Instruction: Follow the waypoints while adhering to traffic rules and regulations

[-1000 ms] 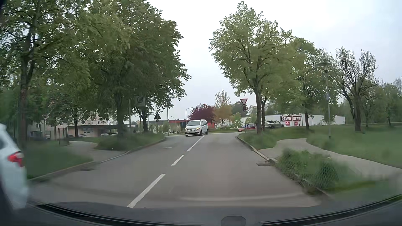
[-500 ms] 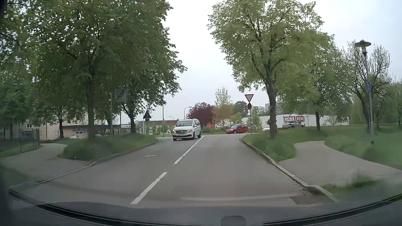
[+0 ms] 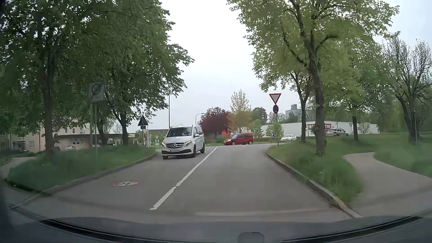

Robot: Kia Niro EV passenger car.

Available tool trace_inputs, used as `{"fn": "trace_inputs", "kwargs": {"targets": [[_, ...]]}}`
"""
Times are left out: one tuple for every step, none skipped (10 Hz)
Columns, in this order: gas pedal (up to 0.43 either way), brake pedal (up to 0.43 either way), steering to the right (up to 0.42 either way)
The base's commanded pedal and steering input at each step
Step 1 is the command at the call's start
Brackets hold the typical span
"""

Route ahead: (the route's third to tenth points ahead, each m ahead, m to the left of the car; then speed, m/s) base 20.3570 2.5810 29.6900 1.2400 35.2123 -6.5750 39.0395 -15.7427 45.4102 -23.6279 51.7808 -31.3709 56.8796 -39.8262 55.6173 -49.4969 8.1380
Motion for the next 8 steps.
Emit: {"fn": "trace_inputs", "kwargs": {"targets": [[0.059, 0.000, -0.001], [0.059, 0.000, -0.001], [0.039, 0.000, -0.001], [0.000, 0.000, -0.001], [0.000, 0.000, 0.000], [0.000, 0.000, -0.001], [0.000, 0.000, 0.000], [0.000, 0.000, -0.001]]}}
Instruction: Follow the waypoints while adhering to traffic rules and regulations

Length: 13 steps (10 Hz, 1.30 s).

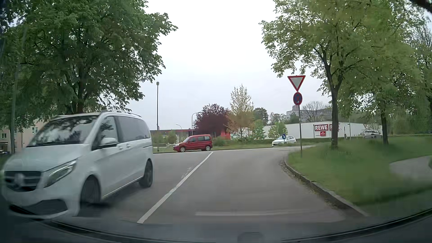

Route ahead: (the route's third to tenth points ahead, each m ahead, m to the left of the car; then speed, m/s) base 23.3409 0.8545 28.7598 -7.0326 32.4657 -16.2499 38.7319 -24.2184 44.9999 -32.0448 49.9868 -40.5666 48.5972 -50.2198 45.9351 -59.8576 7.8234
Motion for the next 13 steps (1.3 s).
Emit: {"fn": "trace_inputs", "kwargs": {"targets": [[0.000, 0.000, -0.001], [0.000, 0.000, 0.000], [0.000, 0.006, 0.004], [0.000, 0.018, 0.008], [0.000, 0.055, 0.014], [0.000, 0.098, 0.020], [0.000, 0.128, 0.026], [0.000, 0.159, 0.032], [0.000, 0.171, 0.039], [0.000, 0.171, 0.045], [0.000, 0.171, 0.052], [0.000, 0.159, 0.058], [0.000, 0.012, 0.074]]}}
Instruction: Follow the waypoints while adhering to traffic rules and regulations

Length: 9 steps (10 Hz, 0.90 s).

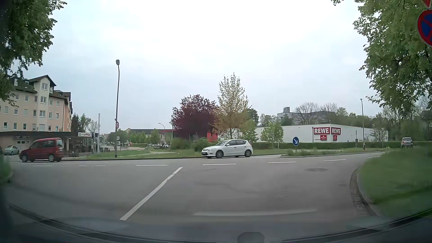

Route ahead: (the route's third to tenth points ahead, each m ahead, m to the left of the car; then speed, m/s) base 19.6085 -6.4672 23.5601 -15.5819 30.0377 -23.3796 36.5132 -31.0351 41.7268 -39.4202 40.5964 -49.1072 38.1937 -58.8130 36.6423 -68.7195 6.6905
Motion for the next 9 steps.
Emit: {"fn": "trace_inputs", "kwargs": {"targets": [[0.000, 0.000, 0.090], [0.000, 0.000, 0.105], [0.000, 0.000, 0.122], [0.000, 0.000, 0.138], [0.039, 0.000, 0.150], [0.157, 0.000, 0.164], [0.169, 0.000, 0.183], [0.169, 0.000, 0.200], [0.169, 0.000, 0.221]]}}
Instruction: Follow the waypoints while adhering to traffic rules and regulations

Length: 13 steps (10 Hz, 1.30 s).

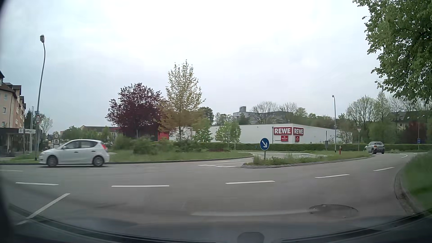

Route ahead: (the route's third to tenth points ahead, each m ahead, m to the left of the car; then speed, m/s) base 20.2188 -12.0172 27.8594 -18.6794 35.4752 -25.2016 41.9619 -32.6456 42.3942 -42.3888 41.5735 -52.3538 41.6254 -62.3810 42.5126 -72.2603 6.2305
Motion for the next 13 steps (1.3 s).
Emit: {"fn": "trace_inputs", "kwargs": {"targets": [[0.169, 0.000, 0.243], [0.169, 0.000, 0.264], [0.169, 0.000, 0.285], [0.169, 0.000, 0.303], [0.169, 0.000, 0.312], [0.169, 0.000, 0.320], [0.169, 0.000, 0.326], [0.169, 0.000, 0.327], [0.169, 0.000, 0.326], [0.177, 0.000, 0.322], [0.209, 0.000, 0.309], [0.220, 0.000, 0.298], [0.220, 0.000, 0.280]]}}
